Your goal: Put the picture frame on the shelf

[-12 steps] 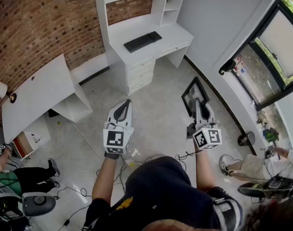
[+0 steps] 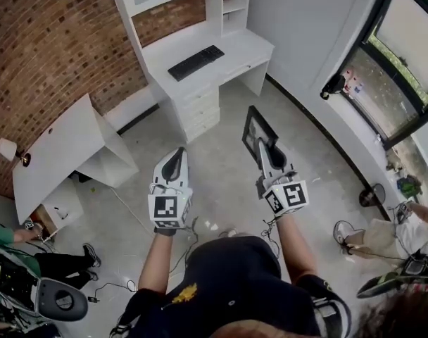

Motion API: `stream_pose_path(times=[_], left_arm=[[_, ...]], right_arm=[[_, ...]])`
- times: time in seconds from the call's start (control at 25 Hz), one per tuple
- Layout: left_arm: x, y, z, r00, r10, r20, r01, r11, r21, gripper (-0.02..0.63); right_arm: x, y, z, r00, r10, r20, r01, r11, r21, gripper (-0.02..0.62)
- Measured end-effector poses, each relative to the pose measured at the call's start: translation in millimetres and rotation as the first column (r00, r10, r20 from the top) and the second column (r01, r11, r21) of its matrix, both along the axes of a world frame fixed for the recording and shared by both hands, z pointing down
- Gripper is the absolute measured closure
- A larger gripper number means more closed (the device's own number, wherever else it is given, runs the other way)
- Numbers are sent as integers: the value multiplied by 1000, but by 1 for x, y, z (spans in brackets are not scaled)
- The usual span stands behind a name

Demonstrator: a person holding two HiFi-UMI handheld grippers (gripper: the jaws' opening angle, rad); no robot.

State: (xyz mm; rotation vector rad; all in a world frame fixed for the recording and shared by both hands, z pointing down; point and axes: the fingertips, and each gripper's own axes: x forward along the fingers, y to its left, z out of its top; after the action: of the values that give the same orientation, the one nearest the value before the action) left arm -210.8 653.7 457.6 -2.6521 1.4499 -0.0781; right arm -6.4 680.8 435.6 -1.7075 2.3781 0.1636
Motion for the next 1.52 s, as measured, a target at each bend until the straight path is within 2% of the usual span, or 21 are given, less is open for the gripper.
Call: stream_pose_path(times=[0.16,0.36,0.56,0.8,1.0,1.12,1.24,1.52], left_arm=[[31,-14,1,1000,19,-4,-19,1000,4,588],[50,-26,14,999,43,17,-43,999,-1,588],[77,-37,5,998,38,53,-38,999,-3,588],[80,-46,-6,999,-1,54,1,1000,-2,588],[72,-66,7,996,-8,90,11,1000,-30,588],[79,-82,14,997,-10,77,14,999,-47,588],[96,-103,10,996,27,83,-24,999,-33,588],[107,-193,5,997,44,58,-43,999,-12,588]], right_arm=[[20,-3,-6,1000,7,-22,-7,1000,19,552],[38,-16,7,999,23,-21,-23,1000,3,552],[62,-32,-1,999,-31,17,31,999,-17,554],[67,-45,-3,998,-59,-1,59,998,-24,554],[49,-70,1,993,-116,9,117,993,-31,552],[43,-80,8,989,-144,-19,143,989,-38,552],[50,-105,5,991,-128,-32,127,991,-30,552],[66,-184,4,997,-80,-20,79,996,-36,552]])
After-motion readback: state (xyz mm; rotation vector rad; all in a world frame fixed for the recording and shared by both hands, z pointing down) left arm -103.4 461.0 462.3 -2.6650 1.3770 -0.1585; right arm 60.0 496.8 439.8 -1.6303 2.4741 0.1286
